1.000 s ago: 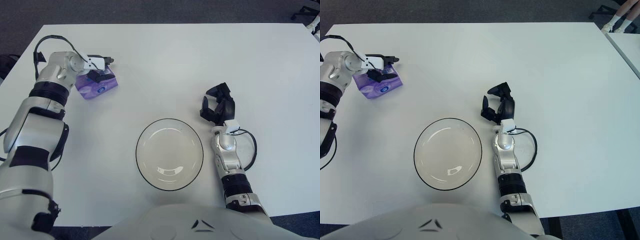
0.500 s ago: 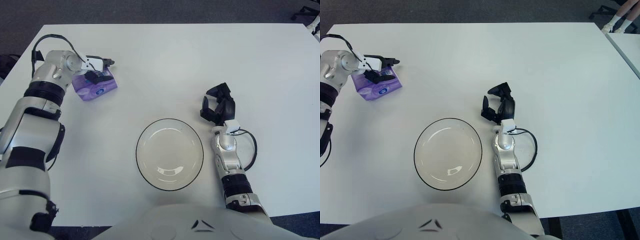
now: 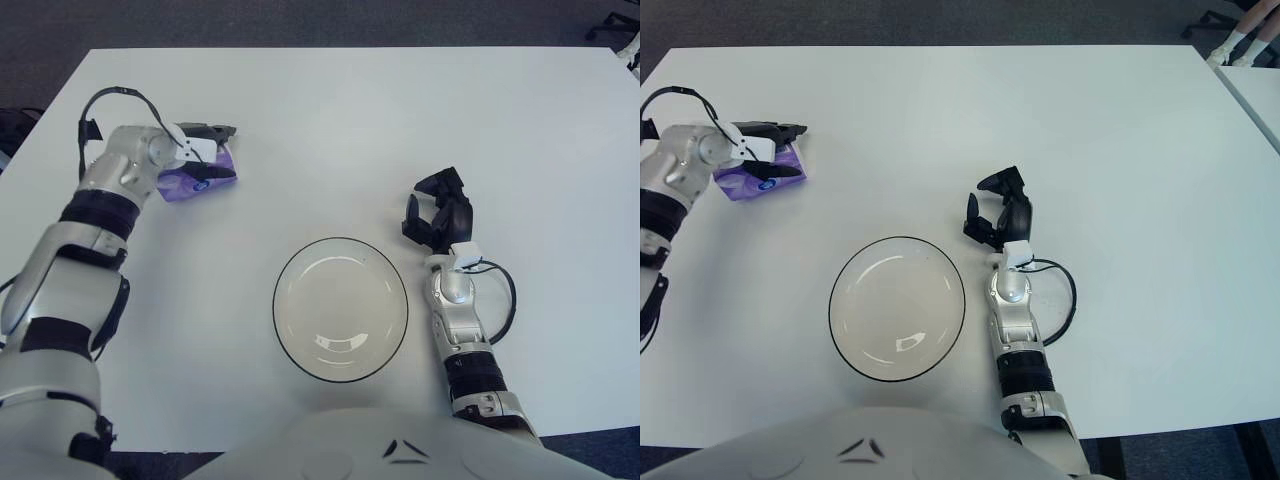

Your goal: Put the tissue paper into the plate.

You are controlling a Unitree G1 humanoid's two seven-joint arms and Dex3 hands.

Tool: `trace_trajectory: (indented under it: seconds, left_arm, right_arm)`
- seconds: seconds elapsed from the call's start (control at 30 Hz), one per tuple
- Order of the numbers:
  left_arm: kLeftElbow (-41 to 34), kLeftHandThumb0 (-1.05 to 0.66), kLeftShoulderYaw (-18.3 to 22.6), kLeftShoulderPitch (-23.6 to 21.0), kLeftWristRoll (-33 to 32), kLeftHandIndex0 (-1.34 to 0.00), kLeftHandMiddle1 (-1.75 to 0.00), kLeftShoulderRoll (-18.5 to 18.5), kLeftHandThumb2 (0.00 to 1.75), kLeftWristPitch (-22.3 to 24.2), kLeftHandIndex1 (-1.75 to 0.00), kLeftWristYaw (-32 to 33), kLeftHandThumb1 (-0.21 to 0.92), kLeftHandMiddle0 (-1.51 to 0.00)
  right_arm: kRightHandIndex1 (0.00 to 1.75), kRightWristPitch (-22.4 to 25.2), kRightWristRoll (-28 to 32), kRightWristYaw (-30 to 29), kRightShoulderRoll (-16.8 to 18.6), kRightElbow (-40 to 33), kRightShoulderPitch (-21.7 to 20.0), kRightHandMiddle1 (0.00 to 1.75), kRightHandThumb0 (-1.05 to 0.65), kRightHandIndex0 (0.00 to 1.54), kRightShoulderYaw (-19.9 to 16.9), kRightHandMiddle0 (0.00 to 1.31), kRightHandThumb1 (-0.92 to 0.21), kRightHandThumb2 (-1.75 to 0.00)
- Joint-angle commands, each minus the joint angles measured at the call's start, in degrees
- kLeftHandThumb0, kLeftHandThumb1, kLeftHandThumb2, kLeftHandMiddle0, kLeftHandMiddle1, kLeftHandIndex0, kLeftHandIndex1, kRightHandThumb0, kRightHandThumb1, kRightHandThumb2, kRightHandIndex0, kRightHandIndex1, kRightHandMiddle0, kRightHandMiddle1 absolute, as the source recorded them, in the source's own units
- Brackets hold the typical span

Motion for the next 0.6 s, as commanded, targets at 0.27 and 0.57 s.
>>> trace_trajectory:
  seconds: [0.27,0.57]
  left_arm:
    - [-7.51,-1.05,-2.93,15.92,3.84,0.0,0.0,-2.35,0.23,7.67,0.0,6.02,0.81,0.0]
    - [-6.84,-1.05,-4.17,19.18,6.33,0.0,0.0,-4.49,0.2,10.28,0.0,12.42,0.75,0.0]
  right_arm:
    - [1.48,3.71,-0.58,0.39,-0.74,4.13,9.89,1.75,-0.41,0.64,-0.45,0.42,-0.57,-1.01]
    - [1.48,3.91,-0.7,0.74,-1.05,3.81,10.28,1.75,-0.41,0.64,-0.51,0.42,-0.57,-1.0]
